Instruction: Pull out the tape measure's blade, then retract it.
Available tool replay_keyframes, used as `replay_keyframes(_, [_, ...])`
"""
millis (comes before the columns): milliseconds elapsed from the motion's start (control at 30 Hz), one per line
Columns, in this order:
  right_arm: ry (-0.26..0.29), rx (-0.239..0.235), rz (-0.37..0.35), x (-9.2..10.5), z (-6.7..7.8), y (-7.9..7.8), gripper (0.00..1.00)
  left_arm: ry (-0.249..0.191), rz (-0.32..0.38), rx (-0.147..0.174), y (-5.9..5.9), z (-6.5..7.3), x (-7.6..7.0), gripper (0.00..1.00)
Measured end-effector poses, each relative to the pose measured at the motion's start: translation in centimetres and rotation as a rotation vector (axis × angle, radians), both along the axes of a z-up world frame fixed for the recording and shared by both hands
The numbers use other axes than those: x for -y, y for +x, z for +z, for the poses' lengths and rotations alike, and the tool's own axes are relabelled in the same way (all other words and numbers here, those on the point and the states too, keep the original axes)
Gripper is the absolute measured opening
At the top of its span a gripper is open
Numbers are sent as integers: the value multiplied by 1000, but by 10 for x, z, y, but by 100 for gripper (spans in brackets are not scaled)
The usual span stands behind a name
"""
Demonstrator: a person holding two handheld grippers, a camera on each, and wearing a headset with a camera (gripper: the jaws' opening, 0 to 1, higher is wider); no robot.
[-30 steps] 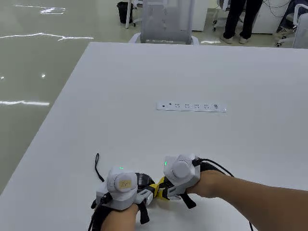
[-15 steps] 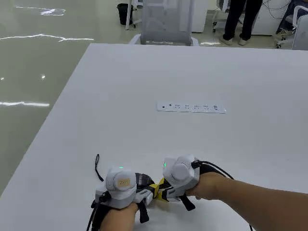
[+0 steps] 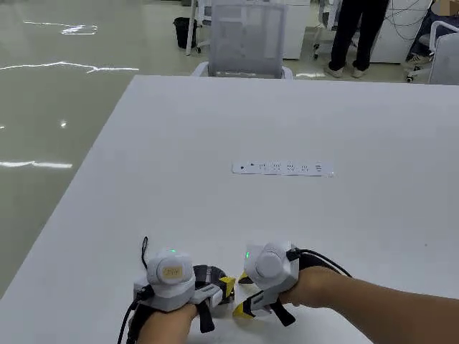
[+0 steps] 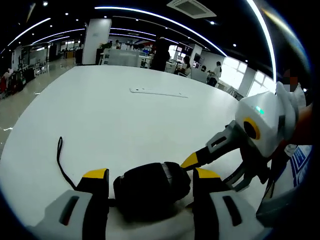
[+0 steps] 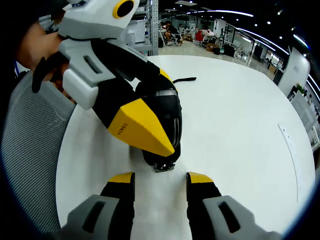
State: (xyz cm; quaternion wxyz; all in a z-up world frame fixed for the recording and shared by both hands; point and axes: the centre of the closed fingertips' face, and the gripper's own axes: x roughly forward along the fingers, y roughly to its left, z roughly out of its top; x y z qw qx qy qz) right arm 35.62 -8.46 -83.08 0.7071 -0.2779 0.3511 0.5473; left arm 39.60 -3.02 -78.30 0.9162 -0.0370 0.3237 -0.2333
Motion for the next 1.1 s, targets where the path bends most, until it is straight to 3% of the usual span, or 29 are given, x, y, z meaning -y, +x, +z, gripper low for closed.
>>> replay_keyframes(67, [8,1,-24,4,6,0,45,0,-30,10,1,3,0,73])
replay_keyframes(133, [50,3,-86,3,16,5,53,7,-56,24,1,5,-1,79])
replay_keyframes(167, [81,14,-110,3,24,8,57,8,-67,31,0,7,-3,82])
replay_keyframes(233, [94,45,-135,8,33,12,61,8,-88,38,-1,8,-7,87])
replay_keyframes(367, [117,38,-175,18,39,8,70,11,-125,45,-6,9,-15,99])
replay_keyframes(433, [132,48,-204,27,41,5,75,50,-177,48,-14,8,-20,99])
replay_keyframes(500, [169,49,-255,35,45,2,83,51,-203,59,-21,9,-23,99])
replay_keyframes(533, [177,63,-267,39,46,1,90,45,-218,64,-24,10,-23,99])
replay_keyframes(600, [177,45,-304,53,44,-8,100,10,-237,72,-34,14,-25,99])
replay_keyframes(700, [196,38,-342,69,44,-20,100,18,-247,82,-46,15,-34,99])
replay_keyframes(800, [213,42,-392,83,45,-31,100,-9,-244,71,-56,15,-43,99])
replay_keyframes(967, [236,53,-470,107,46,-46,100,18,-231,77,-63,12,-62,99])
replay_keyframes(1100, [258,79,-532,126,55,-52,100,4,-198,90,-65,19,-78,99])
